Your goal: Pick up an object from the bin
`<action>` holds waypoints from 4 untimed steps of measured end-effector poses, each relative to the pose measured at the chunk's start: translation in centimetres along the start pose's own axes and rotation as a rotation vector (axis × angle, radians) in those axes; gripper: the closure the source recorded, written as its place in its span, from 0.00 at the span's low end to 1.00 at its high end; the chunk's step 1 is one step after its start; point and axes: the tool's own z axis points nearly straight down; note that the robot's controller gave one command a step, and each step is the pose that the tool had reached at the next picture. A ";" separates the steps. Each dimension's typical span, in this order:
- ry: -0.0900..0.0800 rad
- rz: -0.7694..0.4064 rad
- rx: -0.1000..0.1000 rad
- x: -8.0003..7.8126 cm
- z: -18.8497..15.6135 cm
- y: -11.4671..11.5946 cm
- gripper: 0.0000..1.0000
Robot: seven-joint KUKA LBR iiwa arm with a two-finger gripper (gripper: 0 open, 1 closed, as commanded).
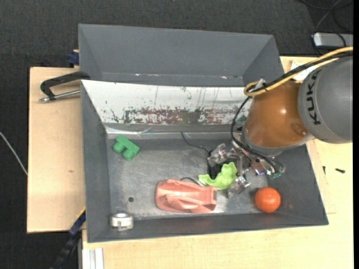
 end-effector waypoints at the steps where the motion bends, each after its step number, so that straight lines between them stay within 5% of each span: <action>1: -0.010 -0.161 0.004 -0.6 -0.5 -0.9 1.00; 4: -0.004 -0.162 0.003 -0.5 -1.1 -0.9 1.00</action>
Offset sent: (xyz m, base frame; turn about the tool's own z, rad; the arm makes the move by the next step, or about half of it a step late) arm 0.0000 0.0000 0.0000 0.0000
